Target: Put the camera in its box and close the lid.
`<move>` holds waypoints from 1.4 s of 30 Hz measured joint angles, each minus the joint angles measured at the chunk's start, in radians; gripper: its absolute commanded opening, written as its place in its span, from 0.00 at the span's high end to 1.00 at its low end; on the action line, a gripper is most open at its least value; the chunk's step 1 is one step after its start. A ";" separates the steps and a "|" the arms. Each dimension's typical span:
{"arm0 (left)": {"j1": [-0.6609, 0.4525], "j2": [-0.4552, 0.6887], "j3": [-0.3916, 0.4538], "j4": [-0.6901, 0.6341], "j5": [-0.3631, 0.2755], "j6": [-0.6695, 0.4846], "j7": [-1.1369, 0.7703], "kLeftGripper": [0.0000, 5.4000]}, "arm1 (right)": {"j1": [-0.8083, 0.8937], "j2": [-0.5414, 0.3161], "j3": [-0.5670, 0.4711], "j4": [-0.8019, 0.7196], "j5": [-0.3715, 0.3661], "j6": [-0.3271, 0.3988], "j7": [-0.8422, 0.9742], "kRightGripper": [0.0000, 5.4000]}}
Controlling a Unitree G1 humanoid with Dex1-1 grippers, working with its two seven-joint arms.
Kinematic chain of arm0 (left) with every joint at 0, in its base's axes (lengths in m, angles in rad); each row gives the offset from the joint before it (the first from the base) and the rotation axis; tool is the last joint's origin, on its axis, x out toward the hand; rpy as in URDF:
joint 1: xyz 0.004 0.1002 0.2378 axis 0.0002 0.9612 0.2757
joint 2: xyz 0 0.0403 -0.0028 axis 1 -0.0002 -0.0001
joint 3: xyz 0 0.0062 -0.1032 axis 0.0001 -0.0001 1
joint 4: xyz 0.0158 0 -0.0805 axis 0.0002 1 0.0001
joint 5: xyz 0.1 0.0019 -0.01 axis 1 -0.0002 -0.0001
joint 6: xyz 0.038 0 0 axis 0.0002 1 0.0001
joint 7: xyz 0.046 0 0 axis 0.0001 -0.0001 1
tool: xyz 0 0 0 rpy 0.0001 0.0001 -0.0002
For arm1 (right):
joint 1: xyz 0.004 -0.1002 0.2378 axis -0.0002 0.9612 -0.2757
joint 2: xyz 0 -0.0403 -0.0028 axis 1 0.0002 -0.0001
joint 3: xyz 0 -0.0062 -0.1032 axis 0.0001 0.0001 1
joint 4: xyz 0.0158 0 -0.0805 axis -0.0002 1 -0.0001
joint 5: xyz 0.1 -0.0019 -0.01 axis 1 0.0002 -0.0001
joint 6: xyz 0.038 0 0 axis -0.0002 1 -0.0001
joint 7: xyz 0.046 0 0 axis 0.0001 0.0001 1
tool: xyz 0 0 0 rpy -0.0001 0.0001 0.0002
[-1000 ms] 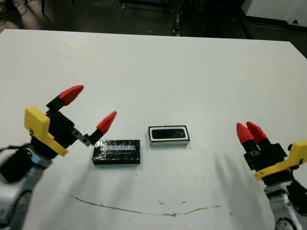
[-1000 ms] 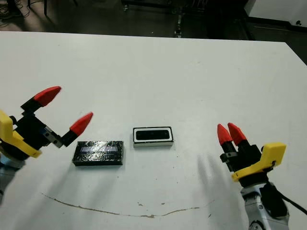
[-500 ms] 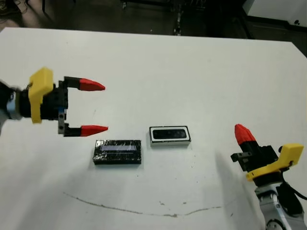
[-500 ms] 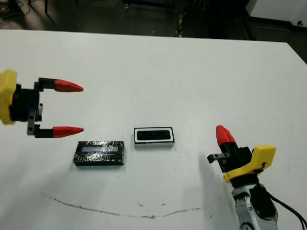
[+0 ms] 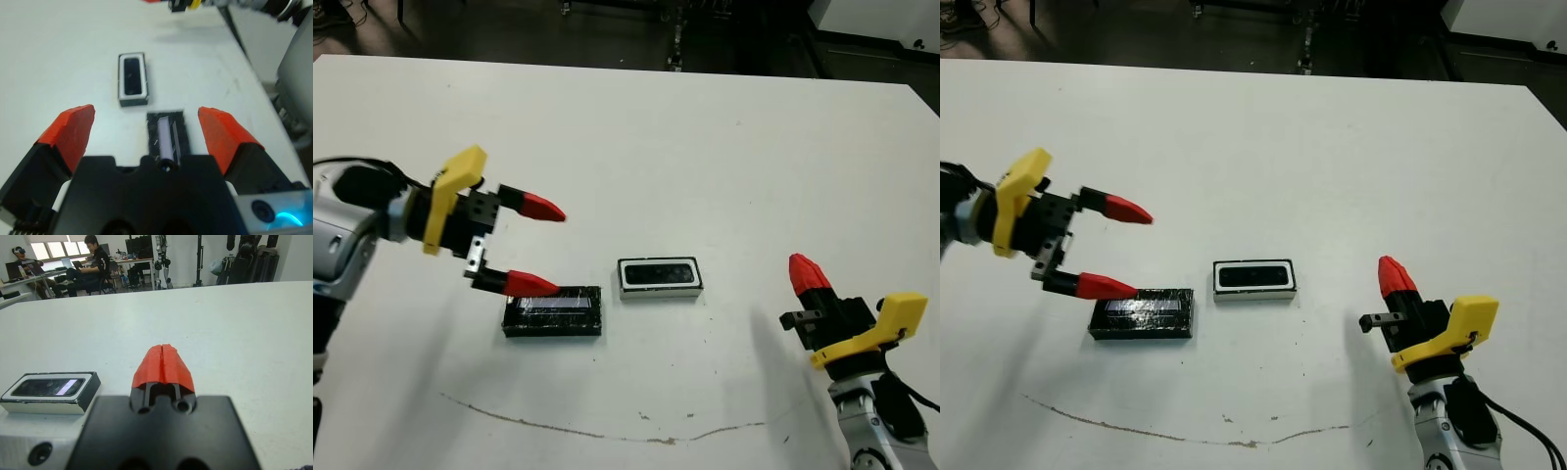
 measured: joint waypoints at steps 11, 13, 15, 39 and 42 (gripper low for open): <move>0.068 -0.025 0.004 -0.040 0.001 0.012 0.067 0.00 | 0.001 -0.001 0.001 0.000 0.014 -0.001 0.001 1.00; 0.071 -0.027 0.004 -0.038 0.001 0.010 0.067 0.00 | 0.001 -0.001 0.001 0.000 0.021 -0.001 0.005 1.00; 0.074 -0.028 0.004 -0.035 0.003 -0.001 0.066 0.00 | 0.000 -0.002 0.001 0.002 0.022 -0.001 0.008 1.00; 0.076 -0.032 -0.085 0.010 0.125 -0.039 0.062 0.00 | -0.002 -0.010 0.001 0.003 0.033 -0.001 0.004 1.00; 0.077 -0.032 -0.090 0.010 0.134 -0.039 0.073 0.00 | -0.002 -0.011 0.001 0.003 0.028 -0.001 0.004 1.00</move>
